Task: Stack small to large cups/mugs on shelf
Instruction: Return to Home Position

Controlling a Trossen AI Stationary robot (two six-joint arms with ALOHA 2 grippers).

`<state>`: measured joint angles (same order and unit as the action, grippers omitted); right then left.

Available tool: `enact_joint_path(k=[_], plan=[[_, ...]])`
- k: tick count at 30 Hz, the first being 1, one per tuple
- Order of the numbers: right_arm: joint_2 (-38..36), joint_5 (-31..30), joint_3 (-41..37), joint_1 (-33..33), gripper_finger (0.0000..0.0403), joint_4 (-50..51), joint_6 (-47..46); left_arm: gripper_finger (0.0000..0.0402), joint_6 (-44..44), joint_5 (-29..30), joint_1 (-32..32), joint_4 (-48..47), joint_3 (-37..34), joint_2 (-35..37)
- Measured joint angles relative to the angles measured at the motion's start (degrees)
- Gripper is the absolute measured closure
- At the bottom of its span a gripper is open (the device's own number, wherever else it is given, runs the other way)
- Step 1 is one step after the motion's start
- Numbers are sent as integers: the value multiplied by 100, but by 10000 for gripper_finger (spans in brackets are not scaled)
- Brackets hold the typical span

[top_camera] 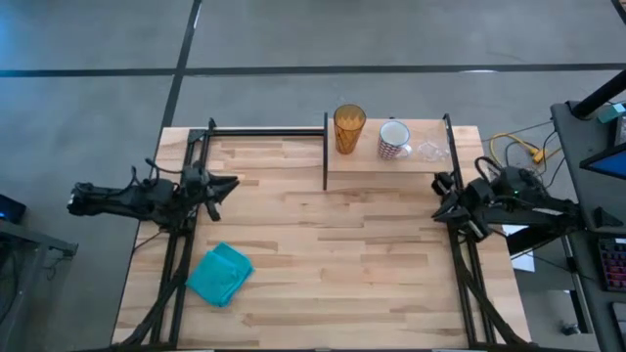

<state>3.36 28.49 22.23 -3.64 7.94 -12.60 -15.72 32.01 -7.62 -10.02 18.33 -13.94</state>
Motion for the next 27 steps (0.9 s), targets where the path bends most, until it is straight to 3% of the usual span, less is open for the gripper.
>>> enact_joint_path(k=[12,27], plan=[[-2,-4,-1255,-1,374,-1662,-571,345,-64,-490,0,568,-1024,1250],[-76,-4,-1686,0,374,-2229,-715,345,-335,-948,0,645,-1339,1250]])
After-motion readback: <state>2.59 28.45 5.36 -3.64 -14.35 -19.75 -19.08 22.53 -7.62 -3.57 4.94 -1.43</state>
